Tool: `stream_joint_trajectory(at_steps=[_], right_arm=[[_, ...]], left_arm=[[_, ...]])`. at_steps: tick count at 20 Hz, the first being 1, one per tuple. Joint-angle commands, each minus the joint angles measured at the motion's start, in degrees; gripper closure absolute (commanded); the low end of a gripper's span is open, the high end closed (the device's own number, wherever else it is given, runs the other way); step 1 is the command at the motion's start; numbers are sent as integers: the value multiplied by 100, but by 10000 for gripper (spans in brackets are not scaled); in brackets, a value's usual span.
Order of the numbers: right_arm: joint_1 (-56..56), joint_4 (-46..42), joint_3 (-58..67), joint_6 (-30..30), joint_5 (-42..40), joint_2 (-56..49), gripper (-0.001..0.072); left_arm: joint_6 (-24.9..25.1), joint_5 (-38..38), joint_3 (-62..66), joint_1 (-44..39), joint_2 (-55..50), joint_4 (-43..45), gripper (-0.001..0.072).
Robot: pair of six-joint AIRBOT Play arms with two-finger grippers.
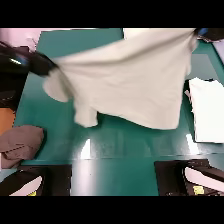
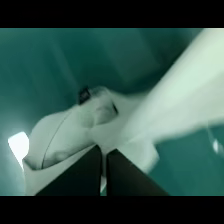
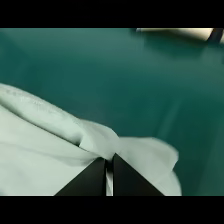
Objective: Fold the shirts.
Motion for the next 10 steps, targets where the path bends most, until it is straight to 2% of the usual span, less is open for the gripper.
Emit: stream_joint_trajectory(at_steps=[1, 4, 10], right_arm=[[2, 26, -804, 24, 59, -1012, 697], [2, 33, -1233, 31, -538, -1552, 697], [107, 28, -1064, 28, -850, -1731, 697]], left_arm=[[385, 667, -966, 0, -1010, 48, 683], [367, 2011, -949, 0, -1567, 380, 683], [369, 4011, -431, 0, -1606, 1209, 682]])
